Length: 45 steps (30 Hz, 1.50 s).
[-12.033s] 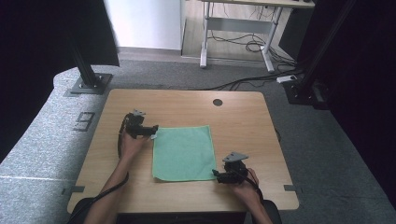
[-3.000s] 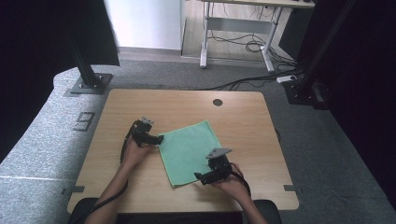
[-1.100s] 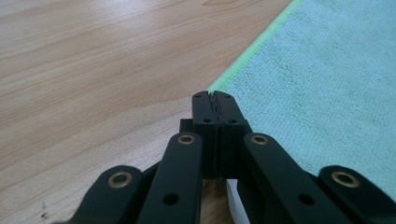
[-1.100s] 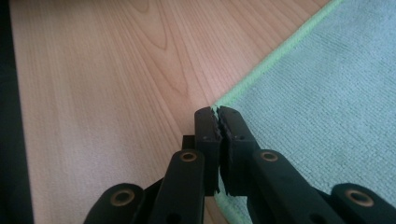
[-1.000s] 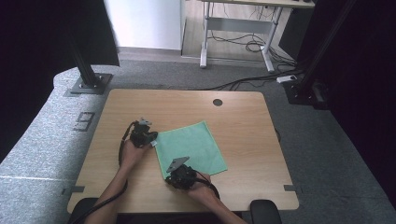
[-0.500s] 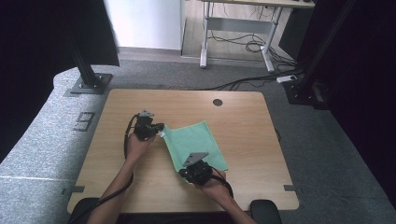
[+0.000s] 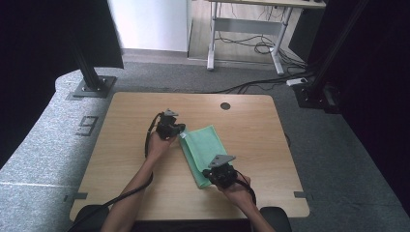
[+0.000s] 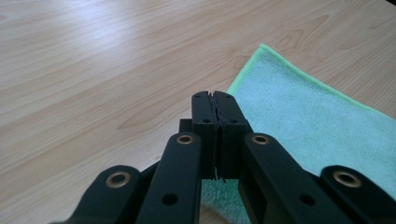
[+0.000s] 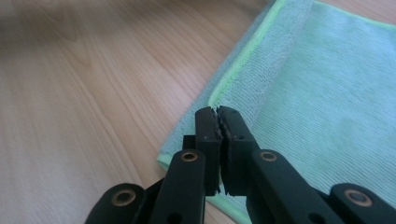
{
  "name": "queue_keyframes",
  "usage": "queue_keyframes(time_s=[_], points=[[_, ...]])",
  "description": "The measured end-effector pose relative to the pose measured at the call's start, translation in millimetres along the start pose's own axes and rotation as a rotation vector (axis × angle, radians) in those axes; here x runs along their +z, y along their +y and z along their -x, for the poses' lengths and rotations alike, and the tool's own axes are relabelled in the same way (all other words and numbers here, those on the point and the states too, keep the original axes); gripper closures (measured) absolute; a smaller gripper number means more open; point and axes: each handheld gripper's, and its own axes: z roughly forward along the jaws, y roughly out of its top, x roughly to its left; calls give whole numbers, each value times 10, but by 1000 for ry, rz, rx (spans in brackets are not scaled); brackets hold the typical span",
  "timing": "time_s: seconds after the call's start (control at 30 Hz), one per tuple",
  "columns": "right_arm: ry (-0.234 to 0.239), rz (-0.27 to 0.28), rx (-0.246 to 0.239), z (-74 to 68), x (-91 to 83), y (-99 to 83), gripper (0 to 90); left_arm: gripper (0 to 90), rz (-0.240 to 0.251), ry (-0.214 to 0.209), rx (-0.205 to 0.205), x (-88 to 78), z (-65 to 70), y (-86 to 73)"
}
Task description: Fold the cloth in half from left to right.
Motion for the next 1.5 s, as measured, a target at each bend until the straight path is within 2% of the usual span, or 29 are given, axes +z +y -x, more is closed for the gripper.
queue_keyframes(time_s=[0.37, 0.7, 1.07, 1.17, 1.3, 1.43, 1.5], points=[[-38, 14, 52, 205, -173, -134, 861, 876, -14, -21, 46, 237, 203, 207], [-69, 25, 100, 362, -325, -251, 860, 872, -44, -19, 80, 465, 387, 339], [-93, -16, 145, 513, -270, -387, 858, 854, -81, -1, 87, 681, 432, 368], [-100, -21, 153, 548, -265, -414, 857, 804, -91, -2, 83, 722, 436, 368], [-110, -28, 165, 594, -262, -454, 842, 575, -87, 7, 84, 740, 460, 365], [-140, -39, 179, 647, -279, -505, 750, 414, -77, -22, 77, 716, 485, 373], [-156, -40, 186, 682, -302, -533, 726, 371, -82, -25, 89, 696, 501, 378]])
